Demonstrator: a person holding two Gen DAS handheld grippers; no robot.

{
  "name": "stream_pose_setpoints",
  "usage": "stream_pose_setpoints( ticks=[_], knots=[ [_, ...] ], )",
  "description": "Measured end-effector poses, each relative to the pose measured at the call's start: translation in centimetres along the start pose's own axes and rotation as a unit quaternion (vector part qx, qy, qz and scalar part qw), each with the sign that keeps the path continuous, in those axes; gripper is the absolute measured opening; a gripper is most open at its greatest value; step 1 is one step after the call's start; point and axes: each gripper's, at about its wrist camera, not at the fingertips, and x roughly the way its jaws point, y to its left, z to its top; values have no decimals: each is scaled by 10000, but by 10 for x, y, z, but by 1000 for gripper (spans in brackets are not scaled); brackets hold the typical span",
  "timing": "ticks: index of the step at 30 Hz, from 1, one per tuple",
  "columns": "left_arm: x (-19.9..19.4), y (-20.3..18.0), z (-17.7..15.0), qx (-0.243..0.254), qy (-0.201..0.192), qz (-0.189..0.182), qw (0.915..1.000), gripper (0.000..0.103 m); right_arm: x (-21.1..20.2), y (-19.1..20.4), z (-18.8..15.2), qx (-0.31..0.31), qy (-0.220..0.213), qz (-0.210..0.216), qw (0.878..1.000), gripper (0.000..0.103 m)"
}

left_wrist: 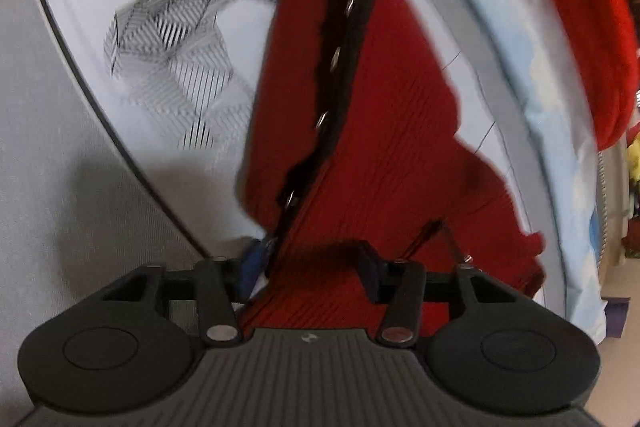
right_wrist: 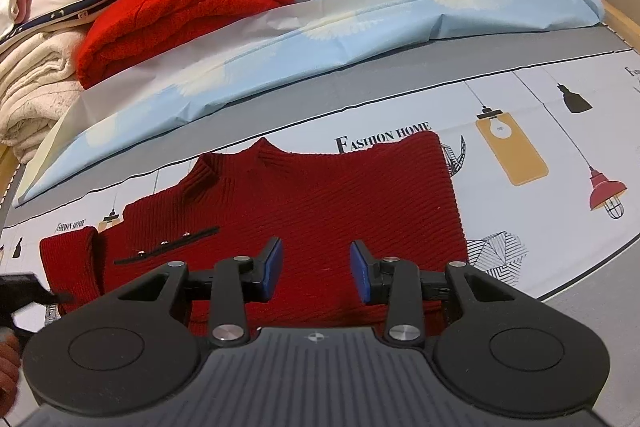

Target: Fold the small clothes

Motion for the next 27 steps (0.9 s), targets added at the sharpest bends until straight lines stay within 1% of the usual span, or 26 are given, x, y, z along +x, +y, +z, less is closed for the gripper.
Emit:
stream_pose_setpoints(
  ticks=[1, 2, 3, 4, 5, 6, 7, 8, 9, 10, 11, 12, 14, 15, 16, 17, 18, 19, 20, 21, 22, 23, 24, 26, 27],
  knots=[
    [-2, 0, -1, 21, -76, -114, 9999, 17, 0, 1, 0, -12, 5, 4, 10000, 39],
    [-7, -3, -3, 87, -269, -90, 9996, 16, 1, 1, 0, -16, 10, 7, 10000, 39],
    [-20, -10, -5, 301, -689, 108, 9971, 15, 2, 2, 0, -16, 14, 12, 10000, 39],
    [-38, -23, -8, 707, -1259, 331, 9890, 15, 2, 2, 0, -14, 18, 17, 10000, 39],
    [-57, -38, -14, 1160, -1864, 465, 9745, 14, 2, 2, 0, -10, 18, 15, 10000, 39],
    [-72, -51, -20, 1524, -2339, 531, 9588, 14, 2, 2, 0, -9, 17, 18, 10000, 39],
    [-89, -69, -31, 2022, -2908, 580, 9334, 14, 3, 3, 0, -10, 13, 22, 10000, 39],
    [-103, -88, -45, 2591, -3428, 596, 9010, 14, 3, 3, 0, -18, 13, 29, 10000, 39],
    [-113, -100, -59, 3039, -3769, 582, 8730, 14, 3, 3, -1, -26, 17, 36, 10000, 39],
    [-120, -113, -75, 3523, -4043, 443, 8429, 14, 3, 3, -1, -31, 20, 44, 10000, 39],
    [-125, -123, -88, 3937, -4085, 75, 8234, 15, 3, 3, -1, -40, 22, 56, 10000, 39],
    [-126, -130, -98, 4245, -3899, -432, 8160, 14, 4, 3, -1, -46, 22, 56, 10000, 39],
    [-125, -139, -113, 4640, -3247, -1433, 8116, 14, 4, 3, -1, -60, 30, 57, 10000, 39],
    [-121, -145, -124, 4855, -2899, -1853, 8037, 14, 5, 3, -2, -72, 43, 65, 9999, 39],
    [-119, -152, -137, 5074, -2550, -2239, 7921, 15, 5, 3, -2, -97, 66, 110, 9999, 39],
    [-116, -158, -148, 5197, -2207, -2551, 7849, 17, 6, 4, -3, -120, 91, 183, 9997, 42],
    [-112, -166, -157, 5184, -1814, -2879, 7845, 20, 6, 6, -4, -164, 132, 281, 9994, 48],
    [-109, -170, -159, 5039, -1520, -3152, 7897, 37, 8, 9, -5, -246, 202, 407, 9987, 50],
    [-106, -171, -156, 4840, -1299, -3394, 7961, 58, 10, 12, -7, -353, 304, 556, 9974, 50],
    [-106, -169, -150, 4546, -1257, -3616, 8042, 60, 11, 15, -9, -427, 403, 676, 9960, 50],
    [-107, -166, -143, 4348, -1310, -3704, 8103, 61, 13, 17, -11, -473, 512, 779, 9945, 51],
    [-107, -164, -132, 4183, -1353, -3665, 8200, 60, 15, 18, -12, -484, 605, 846, 9934, 51],
    [-107, -162, -123, 4085, -1445, -3485, 8311, 59, 18, 18, -13, -464, 727, 871, 9925, 51],
    [-106, -156, -110, 3952, -1782, -2952, 8514, 59, 23, 16, -18, -412, 882, 851, 9916, 52],
    [-104, -152, -100, 3870, -1907, -2607, 8637, 59, 26, 15, -19, -383, 933, 840, 9913, 53]
  ],
)
